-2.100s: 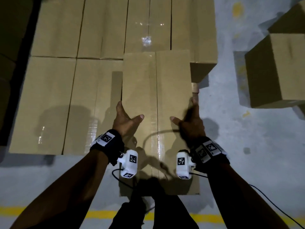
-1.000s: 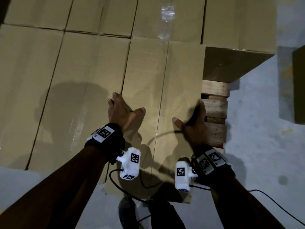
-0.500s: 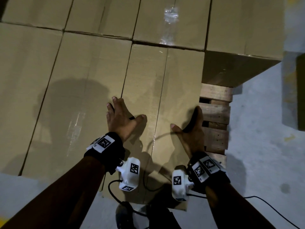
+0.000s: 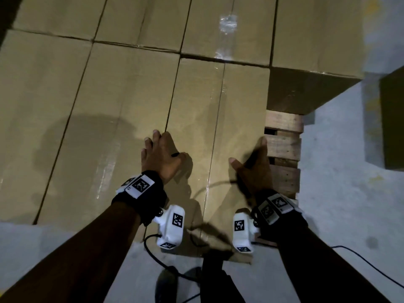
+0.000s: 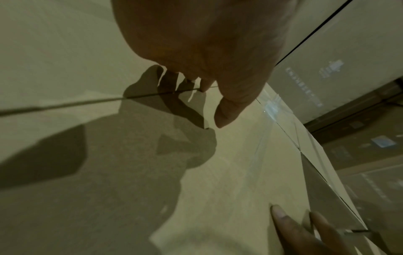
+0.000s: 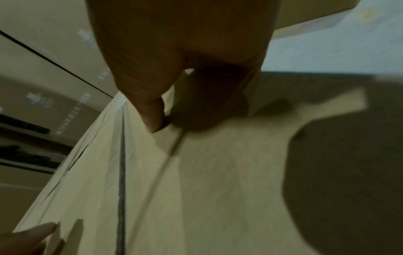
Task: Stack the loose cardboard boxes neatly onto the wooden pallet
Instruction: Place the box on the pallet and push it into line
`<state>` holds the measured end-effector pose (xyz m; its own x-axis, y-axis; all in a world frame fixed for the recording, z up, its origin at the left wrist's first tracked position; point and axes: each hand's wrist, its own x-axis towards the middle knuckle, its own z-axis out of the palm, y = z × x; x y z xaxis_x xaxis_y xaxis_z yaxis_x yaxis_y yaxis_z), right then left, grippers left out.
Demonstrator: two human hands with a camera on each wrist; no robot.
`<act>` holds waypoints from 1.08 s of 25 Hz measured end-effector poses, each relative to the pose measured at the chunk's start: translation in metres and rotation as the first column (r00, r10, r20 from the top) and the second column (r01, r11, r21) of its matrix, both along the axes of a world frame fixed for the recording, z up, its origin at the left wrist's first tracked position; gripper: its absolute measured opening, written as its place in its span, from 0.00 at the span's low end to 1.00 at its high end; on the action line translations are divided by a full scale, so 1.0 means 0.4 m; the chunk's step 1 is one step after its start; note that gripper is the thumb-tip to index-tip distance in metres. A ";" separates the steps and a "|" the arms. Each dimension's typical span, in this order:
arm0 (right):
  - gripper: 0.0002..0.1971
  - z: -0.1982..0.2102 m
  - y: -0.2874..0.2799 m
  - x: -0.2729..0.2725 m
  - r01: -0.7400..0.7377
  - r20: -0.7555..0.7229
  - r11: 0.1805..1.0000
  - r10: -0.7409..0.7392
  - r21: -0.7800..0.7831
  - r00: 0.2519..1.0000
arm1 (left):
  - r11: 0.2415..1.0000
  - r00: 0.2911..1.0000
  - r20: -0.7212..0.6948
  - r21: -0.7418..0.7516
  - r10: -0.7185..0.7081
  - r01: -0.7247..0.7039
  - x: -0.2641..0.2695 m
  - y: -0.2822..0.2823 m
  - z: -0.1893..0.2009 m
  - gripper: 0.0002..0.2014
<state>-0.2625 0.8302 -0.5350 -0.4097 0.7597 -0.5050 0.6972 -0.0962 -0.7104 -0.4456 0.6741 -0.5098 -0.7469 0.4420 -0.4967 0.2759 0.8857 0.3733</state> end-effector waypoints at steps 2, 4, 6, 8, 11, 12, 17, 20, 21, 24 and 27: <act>0.54 0.014 -0.024 0.016 -0.102 0.074 0.995 0.101 0.007 0.992 | 0.998 0.999 0.010 -0.042 -0.050 0.050 0.013 -0.040 0.005 0.33; 0.53 0.030 -0.075 0.049 -0.203 0.192 0.979 0.199 0.001 0.961 | 0.989 0.992 0.043 -0.084 -0.121 0.124 0.035 -0.094 0.017 0.33; 0.51 0.038 -0.144 0.090 -0.290 0.308 0.955 0.259 0.060 0.915 | 0.971 0.975 0.083 -0.107 -0.204 0.213 0.062 -0.151 0.032 0.33; 0.50 0.044 -0.222 0.132 -0.370 0.384 0.923 0.304 0.108 0.871 | 0.946 0.948 0.148 -0.127 -0.281 0.300 0.096 -0.215 0.045 0.35; 0.49 0.051 -0.316 0.177 -0.460 0.444 0.880 0.366 0.121 0.818 | 0.902 0.902 0.201 -0.130 -0.382 0.411 0.125 -0.298 0.045 0.43; 0.49 0.056 -0.342 0.188 -0.487 0.462 0.865 0.383 0.126 0.800 | 0.881 0.883 0.200 -0.136 -0.424 0.454 0.131 -0.322 0.042 0.45; 0.53 0.062 -0.428 0.249 -0.589 0.519 0.797 0.452 0.129 0.725 | 0.713 0.741 0.093 -0.217 -0.665 0.667 0.173 -0.435 0.016 0.55; 0.56 0.058 -0.452 0.265 -0.632 0.558 0.763 0.468 0.135 0.685 | 0.668 0.696 0.001 -0.277 -0.718 0.690 0.190 -0.461 -0.002 0.54; 0.54 0.055 -0.458 0.263 -0.627 0.565 0.764 0.453 0.153 0.690 | 0.673 0.698 -0.022 -0.289 -0.716 0.681 0.191 -0.463 -0.008 0.53; 0.50 0.055 -0.469 0.253 -0.607 0.565 0.774 0.423 0.181 0.708 | 0.646 0.672 -0.057 -0.344 -0.739 0.681 0.197 -0.464 -0.019 0.49; 0.49 0.056 -0.470 0.252 -0.603 0.572 0.773 0.411 0.194 0.710 | 0.612 0.642 -0.050 -0.368 -0.765 0.700 0.200 -0.465 -0.016 0.46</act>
<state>-0.1618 0.6422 -0.5124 -0.5667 0.6631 -0.4890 0.8106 0.5551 -0.1866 -0.3657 0.4881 -0.5161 -0.3248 0.7419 -0.5865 0.9139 0.4059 0.0073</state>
